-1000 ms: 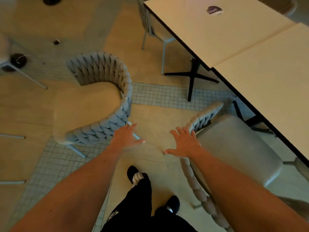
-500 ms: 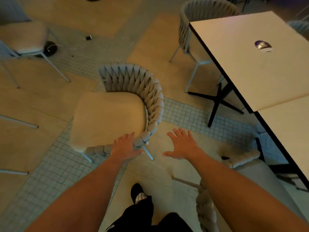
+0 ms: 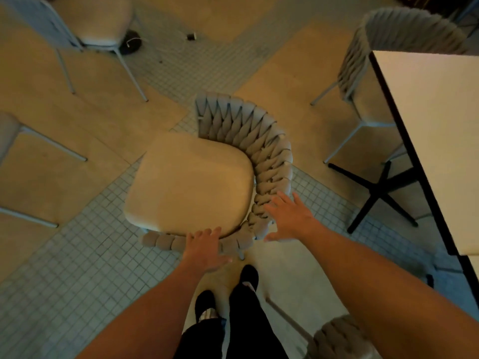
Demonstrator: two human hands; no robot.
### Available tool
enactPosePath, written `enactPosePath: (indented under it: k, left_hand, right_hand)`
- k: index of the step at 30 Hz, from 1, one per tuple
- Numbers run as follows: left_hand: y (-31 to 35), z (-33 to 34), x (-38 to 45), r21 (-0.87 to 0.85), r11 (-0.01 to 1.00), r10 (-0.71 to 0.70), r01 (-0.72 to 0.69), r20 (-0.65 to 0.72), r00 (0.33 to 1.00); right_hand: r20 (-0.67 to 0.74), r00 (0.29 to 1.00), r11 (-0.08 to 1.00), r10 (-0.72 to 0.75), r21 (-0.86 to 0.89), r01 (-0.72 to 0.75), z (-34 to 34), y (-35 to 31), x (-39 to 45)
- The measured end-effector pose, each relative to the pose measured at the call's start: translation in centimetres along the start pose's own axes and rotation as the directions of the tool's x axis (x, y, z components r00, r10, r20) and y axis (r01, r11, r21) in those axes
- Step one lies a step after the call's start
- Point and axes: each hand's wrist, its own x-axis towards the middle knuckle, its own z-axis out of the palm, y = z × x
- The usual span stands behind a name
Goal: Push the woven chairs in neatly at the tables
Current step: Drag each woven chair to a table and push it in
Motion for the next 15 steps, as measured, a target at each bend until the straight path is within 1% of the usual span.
enactPosePath:
  k: [4,7,9,12,15]
  left_hand:
    - [0.8,1.5,1.7,0.004,0.999,-0.033,0.033,0.089,0.995]
    - [1.9,2.4,2.4,0.048,0.998,-0.05,0.047,0.055,0.997]
    - [2.5,2.7,3.1,0.033,0.997,-0.074,0.073,0.025,0.997]
    - [2.5,2.9,3.9,0.046,0.997,-0.065,0.066,-0.027,0.998]
    - [2.0,3.1,4.1,0.069,0.997,-0.028,0.032,-0.051,0.998]
  right_hand:
    - [0.095,0.986,0.961,-0.139,-0.228,0.157,-1.5,2.8,4.7]
    - [0.181,0.961,0.9,-0.207,-0.349,0.26,-1.9,4.9,8.0]
    - [0.236,0.943,0.853,-0.235,-0.415,0.316,-1.9,6.2,10.0]
    - [0.3,0.925,0.806,-0.234,-0.471,0.357,-1.6,7.5,12.1]
    - [0.318,0.903,0.759,-0.29,-0.499,0.419,-1.2,8.2,13.0]
